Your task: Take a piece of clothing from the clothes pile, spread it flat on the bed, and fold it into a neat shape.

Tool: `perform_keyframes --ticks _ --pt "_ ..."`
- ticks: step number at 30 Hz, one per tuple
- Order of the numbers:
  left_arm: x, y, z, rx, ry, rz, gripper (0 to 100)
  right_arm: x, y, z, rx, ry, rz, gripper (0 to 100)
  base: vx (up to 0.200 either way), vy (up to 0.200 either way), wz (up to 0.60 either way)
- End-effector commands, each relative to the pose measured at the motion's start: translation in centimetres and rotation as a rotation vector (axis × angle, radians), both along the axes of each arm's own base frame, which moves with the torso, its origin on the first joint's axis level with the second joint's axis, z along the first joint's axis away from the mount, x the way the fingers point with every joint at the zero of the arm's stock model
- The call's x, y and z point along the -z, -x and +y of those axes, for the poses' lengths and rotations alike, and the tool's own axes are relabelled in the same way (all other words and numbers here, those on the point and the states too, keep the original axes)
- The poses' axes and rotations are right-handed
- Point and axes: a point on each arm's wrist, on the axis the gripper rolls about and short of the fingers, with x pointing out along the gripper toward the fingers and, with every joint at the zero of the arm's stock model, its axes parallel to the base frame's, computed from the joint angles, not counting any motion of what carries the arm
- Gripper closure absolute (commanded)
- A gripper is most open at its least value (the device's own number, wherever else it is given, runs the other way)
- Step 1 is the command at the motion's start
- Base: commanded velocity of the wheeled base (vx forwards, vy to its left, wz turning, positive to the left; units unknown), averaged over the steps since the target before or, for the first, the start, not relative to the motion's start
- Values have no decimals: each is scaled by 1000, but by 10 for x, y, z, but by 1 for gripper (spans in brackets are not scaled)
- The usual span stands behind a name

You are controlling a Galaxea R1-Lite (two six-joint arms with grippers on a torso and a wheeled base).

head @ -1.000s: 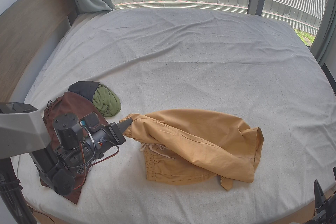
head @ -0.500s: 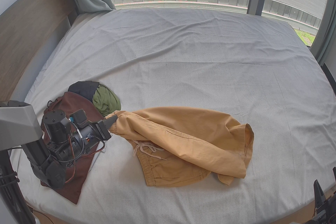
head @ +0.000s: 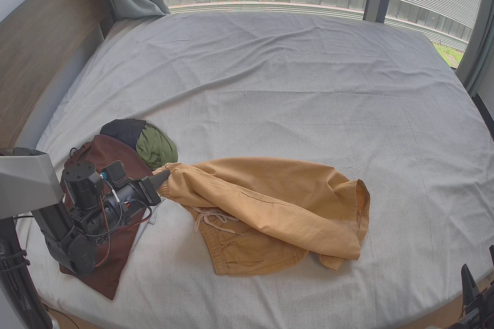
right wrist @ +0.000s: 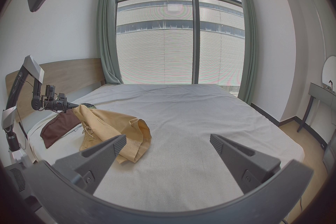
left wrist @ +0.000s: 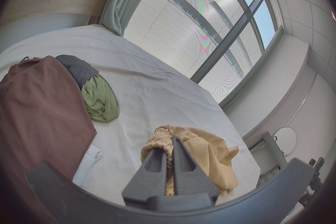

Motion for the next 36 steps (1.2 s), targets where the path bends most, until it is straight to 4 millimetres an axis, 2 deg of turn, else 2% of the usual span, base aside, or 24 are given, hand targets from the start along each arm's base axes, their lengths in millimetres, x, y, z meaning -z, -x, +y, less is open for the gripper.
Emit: perform_keyframes --ticks 1,19,20,21,23,24,26,36 --pt "0 1 1 5 0 2 100 5 0 0 -1 4 0 0 0 0 0" --pt "-1 2 1 11 2 1 100 4 0 1 -23 32 -10 0 0 0 0" --pt "0 2 1 11 1 4 100 -2 1 1 -31 36 -48 0 0 0 0" --pt "0 2 1 11 1 4 100 -18 5 1 -28 39 -134 0 0 0 0" --pt "0 1 1 11 2 1 100 -69 11 2 0 44 -278 0 0 0 0" --pt "0 1 1 13 1 3 100 -87 7 2 0 44 -270 0 0 0 0" --pt "1 2 -1 19 -1 8 100 -104 3 1 -11 38 -261 0 0 0 0" --pt "-2 1 0 16 2 -7 100 -104 -22 1 -50 -35 -114 0 0 0 0"
